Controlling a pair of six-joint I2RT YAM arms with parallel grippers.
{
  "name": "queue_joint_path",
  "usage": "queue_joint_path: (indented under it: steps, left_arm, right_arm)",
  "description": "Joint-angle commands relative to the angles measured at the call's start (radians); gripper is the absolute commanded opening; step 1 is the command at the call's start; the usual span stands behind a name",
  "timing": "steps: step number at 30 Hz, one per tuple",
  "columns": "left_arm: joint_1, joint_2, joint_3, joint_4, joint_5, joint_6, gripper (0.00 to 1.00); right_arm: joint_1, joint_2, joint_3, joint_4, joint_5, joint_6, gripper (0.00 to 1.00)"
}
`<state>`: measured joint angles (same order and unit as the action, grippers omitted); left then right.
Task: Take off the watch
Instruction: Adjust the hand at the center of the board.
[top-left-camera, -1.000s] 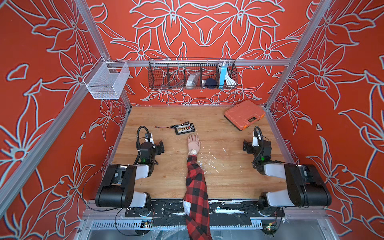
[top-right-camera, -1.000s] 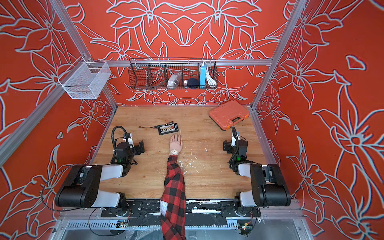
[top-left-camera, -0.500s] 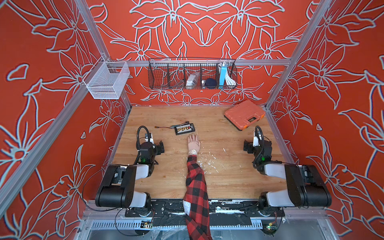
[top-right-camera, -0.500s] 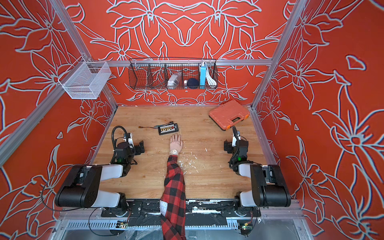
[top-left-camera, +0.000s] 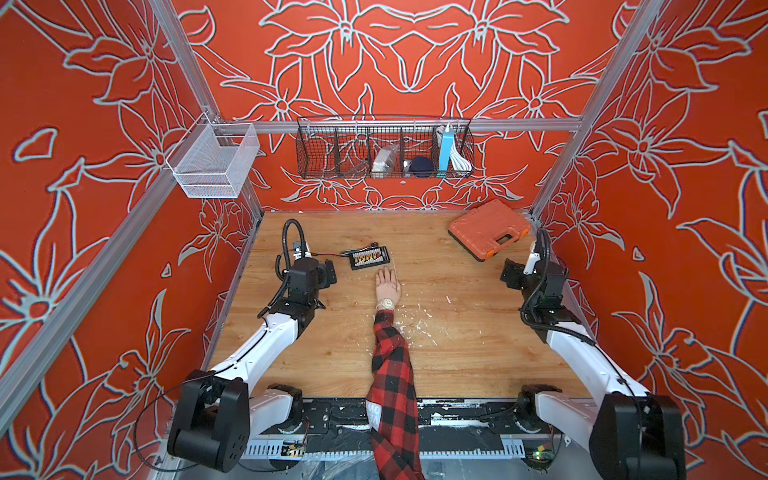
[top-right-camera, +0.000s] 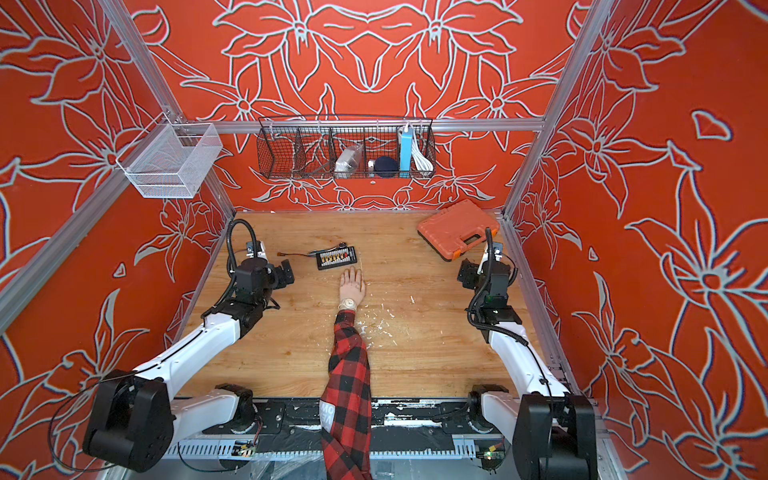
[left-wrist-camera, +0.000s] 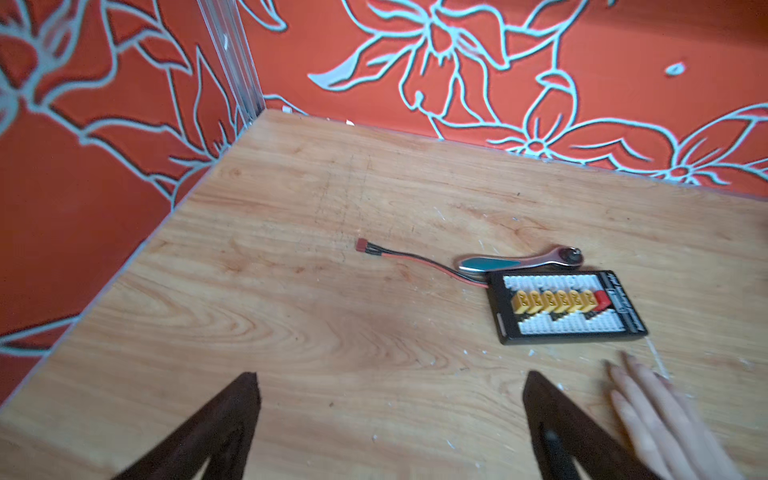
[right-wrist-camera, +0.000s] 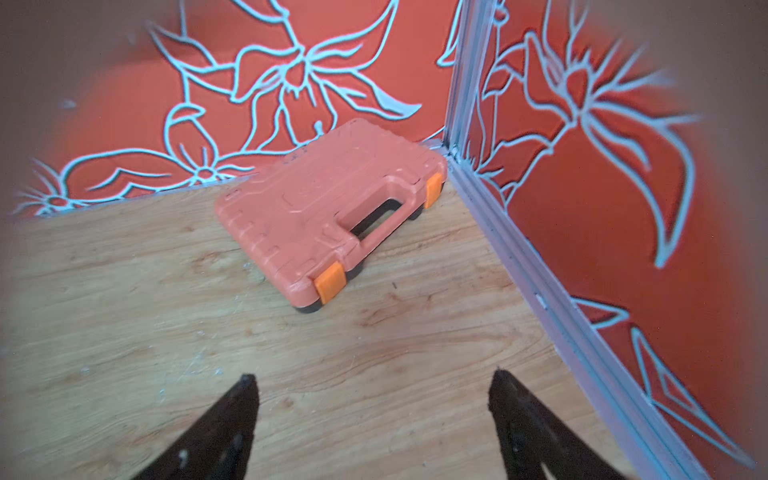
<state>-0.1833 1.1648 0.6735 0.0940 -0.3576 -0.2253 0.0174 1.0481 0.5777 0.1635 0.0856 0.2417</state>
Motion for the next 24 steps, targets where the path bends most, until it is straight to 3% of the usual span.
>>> queue_joint_path:
  steps: [1, 8, 13, 19, 24]
  left_arm:
    - [-0.052, -0.007, 0.094, -0.235, 0.026, -0.131, 0.98]
    - [-0.162, 0.05, 0.324, -0.526, 0.185, -0.153, 0.93]
    - [-0.267, 0.138, 0.473, -0.74, 0.187, -0.123, 0.92]
    - [-0.374, 0.213, 0.536, -0.869, 0.166, -0.187, 0.92]
    - [-0.432, 0.289, 0.54, -0.872, 0.19, -0.246, 0.92]
  right_arm:
    - [0.001, -0.056, 0.038, -0.168, -0.132, 0.085, 0.83]
    - [0.025, -0.096, 0.105, -0.342, -0.3, 0.101, 0.73]
    - [0.064, -0.071, 0.14, -0.409, -0.343, 0.072, 0.72]
    - [0.103, -0.037, 0.139, -0.437, -0.388, 0.071, 0.7]
    - [0.118, -0.012, 0.119, -0.431, -0.406, 0.069, 0.7]
